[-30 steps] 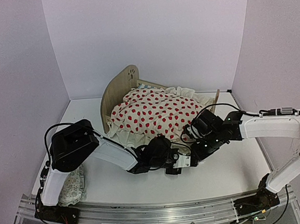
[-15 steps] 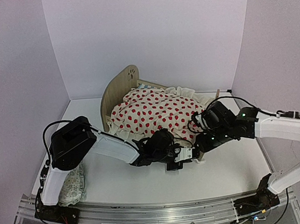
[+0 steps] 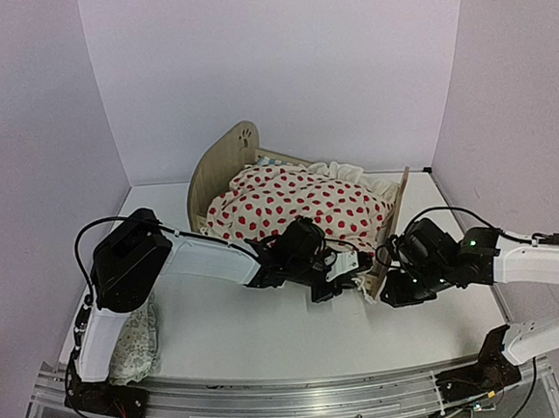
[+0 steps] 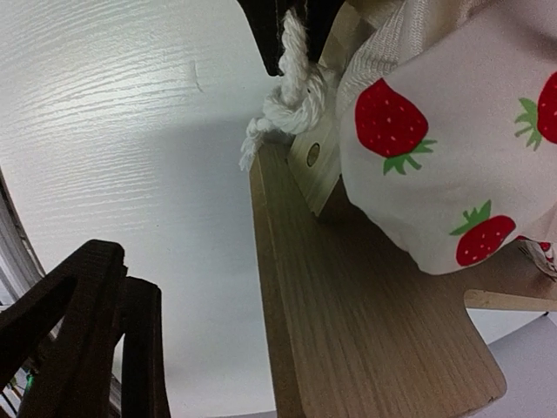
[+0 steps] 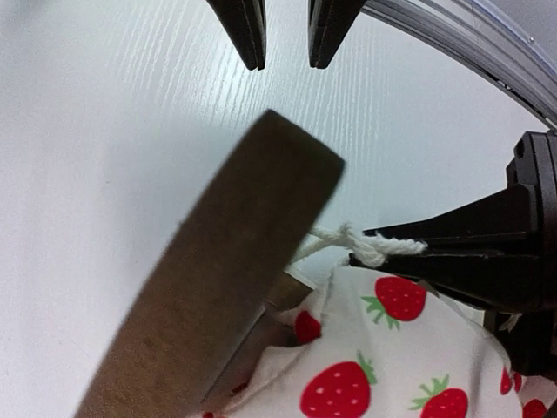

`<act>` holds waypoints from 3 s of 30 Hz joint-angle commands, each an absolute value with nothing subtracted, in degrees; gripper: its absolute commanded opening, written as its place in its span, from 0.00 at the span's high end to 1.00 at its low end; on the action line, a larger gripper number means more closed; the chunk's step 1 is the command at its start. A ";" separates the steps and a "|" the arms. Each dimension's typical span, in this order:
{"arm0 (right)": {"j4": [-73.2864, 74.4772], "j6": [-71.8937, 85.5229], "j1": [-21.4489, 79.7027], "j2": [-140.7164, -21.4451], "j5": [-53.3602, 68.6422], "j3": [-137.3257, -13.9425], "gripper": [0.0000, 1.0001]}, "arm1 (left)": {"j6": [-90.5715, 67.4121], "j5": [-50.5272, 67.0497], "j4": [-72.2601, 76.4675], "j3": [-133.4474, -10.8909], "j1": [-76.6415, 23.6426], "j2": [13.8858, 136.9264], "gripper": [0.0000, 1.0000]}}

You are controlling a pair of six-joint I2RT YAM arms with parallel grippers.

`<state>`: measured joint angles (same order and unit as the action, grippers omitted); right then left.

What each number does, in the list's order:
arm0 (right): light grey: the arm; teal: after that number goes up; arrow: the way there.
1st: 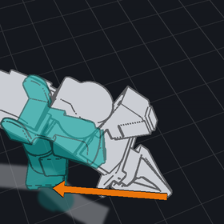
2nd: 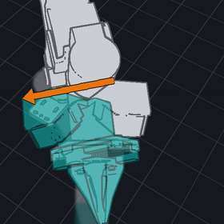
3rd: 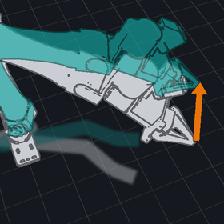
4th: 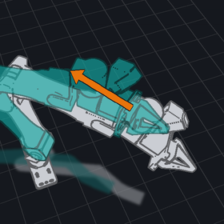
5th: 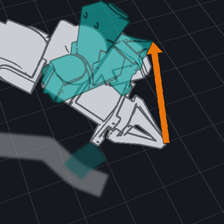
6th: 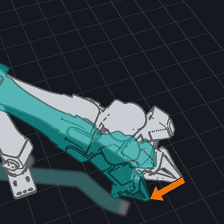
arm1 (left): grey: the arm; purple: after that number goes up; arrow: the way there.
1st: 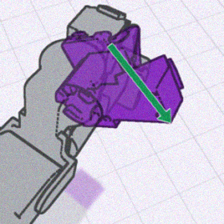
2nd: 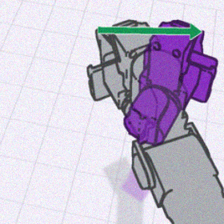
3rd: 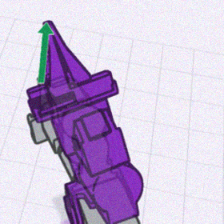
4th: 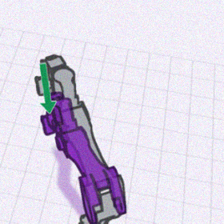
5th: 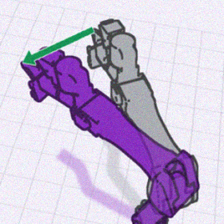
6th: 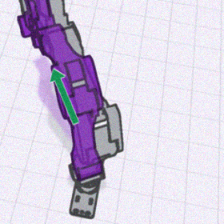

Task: Set up the pet bed
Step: Tie the right ropes of the mattress at the bed frame base.

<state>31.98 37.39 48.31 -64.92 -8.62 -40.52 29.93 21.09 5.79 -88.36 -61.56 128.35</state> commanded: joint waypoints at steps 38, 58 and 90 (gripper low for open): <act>21.84 31.45 48.75 -80.20 -5.70 -52.08 0.75 | 22.43 41.22 -14.14 -99.26 -57.67 130.13 1.00; 26.28 5.86 45.30 -73.15 10.34 -54.00 0.54 | 23.76 44.03 -13.34 -99.60 -56.65 131.66 1.00; 27.29 -9.53 34.21 -71.88 23.14 -55.36 0.61 | 22.59 45.73 -10.81 -99.93 -55.73 132.80 1.00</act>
<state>29.24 -6.90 34.94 -70.78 16.07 -52.28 23.44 45.36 -10.76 -99.15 -56.03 132.66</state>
